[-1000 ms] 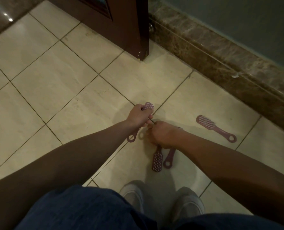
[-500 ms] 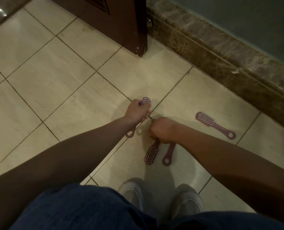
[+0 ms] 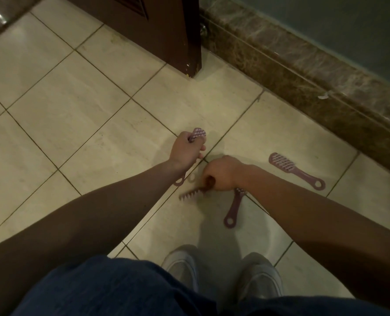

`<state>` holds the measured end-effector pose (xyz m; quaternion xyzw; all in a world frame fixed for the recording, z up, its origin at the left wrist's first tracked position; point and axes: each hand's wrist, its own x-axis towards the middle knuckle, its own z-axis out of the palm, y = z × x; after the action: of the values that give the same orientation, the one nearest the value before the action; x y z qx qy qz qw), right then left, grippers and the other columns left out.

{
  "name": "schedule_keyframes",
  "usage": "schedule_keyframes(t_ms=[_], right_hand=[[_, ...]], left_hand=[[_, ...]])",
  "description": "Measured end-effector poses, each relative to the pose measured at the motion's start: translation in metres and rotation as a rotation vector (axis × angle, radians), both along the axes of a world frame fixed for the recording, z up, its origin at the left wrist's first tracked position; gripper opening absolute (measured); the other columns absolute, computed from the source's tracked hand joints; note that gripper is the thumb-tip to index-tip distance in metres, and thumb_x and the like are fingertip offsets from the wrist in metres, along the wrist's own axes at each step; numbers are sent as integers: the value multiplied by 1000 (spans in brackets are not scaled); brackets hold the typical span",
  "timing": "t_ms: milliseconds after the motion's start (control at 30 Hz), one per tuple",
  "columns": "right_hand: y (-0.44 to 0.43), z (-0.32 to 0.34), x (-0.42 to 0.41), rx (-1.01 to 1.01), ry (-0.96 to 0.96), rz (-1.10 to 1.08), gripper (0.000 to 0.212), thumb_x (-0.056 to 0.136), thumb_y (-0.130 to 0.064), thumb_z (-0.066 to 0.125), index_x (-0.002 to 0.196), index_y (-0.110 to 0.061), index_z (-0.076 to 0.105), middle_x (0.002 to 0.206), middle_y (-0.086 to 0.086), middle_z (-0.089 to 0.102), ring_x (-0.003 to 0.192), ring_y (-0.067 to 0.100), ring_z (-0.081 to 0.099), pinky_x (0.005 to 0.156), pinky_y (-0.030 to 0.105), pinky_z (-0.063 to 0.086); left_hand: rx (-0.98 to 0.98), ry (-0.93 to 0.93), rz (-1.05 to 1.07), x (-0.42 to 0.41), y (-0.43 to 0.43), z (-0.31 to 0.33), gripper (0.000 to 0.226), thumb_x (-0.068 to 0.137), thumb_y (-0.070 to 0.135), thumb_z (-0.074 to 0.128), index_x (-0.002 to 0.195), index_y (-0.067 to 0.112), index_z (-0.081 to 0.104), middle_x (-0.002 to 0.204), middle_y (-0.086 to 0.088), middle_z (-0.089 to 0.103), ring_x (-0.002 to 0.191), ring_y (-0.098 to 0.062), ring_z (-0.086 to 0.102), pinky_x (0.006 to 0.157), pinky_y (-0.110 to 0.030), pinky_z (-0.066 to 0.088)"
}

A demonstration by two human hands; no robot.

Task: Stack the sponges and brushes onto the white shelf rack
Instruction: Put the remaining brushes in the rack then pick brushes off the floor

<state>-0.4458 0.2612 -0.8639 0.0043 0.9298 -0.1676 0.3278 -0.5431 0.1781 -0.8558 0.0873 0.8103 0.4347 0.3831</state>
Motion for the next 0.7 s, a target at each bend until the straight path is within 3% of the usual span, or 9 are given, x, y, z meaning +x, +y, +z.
schedule_keyframes(t_ms=[100, 200, 267, 333, 400, 567, 700], right_hand=[[11, 1, -10, -218, -27, -332, 27, 88, -12, 57, 111, -15, 71, 114, 4, 67, 105, 23, 60, 89, 33, 50], [24, -1, -17, -291, -22, -583, 19, 90, -9, 56, 107, -6, 64, 106, 13, 67, 96, 26, 64, 82, 34, 52], [28, -6, -19, -408, -36, -772, 9, 92, -7, 49, 92, -8, 58, 89, 15, 66, 76, 24, 67, 66, 33, 55], [29, -7, -21, -612, -5, -1034, 25, 100, -12, 41, 76, -12, 49, 67, 11, 55, 45, 14, 53, 43, 24, 42], [28, -2, -21, -766, 80, -1242, 31, 104, -20, 37, 75, -14, 45, 59, 7, 44, 31, 7, 37, 35, 16, 32], [35, 45, -17, -812, 164, -1414, 26, 104, -22, 41, 80, -17, 51, 57, 3, 43, 30, 5, 36, 30, 14, 29], [36, 115, -9, -796, 149, -1492, 21, 104, -25, 40, 95, -12, 54, 60, 2, 46, 38, 9, 41, 31, 15, 31]], left_hand=[[72, 181, 93, -2, 0, 1, 12, 91, 34, 57, 88, 25, 50, 90, -5, 68, 66, -14, 61, 59, -28, 48], [100, 272, 170, -10, 4, 2, 15, 90, 35, 57, 94, 22, 51, 94, -7, 66, 81, -24, 63, 71, -37, 50], [116, 295, 202, -15, 7, 2, 18, 90, 34, 56, 98, 19, 52, 93, -4, 65, 80, -19, 62, 71, -36, 51], [119, 268, 229, -19, 9, -2, 17, 92, 33, 55, 100, 19, 51, 93, -3, 65, 77, -15, 60, 71, -35, 51], [94, 212, 218, -21, 12, -3, 18, 93, 31, 54, 105, 17, 50, 97, -6, 65, 76, -16, 58, 69, -34, 50], [22, 43, 126, -19, 30, 36, 25, 94, 17, 50, 118, 9, 47, 101, -5, 60, 64, -8, 55, 50, -19, 40], [18, -76, 47, -5, 41, 107, 27, 92, 14, 50, 118, 13, 44, 108, -6, 62, 72, -9, 57, 56, -21, 44]])
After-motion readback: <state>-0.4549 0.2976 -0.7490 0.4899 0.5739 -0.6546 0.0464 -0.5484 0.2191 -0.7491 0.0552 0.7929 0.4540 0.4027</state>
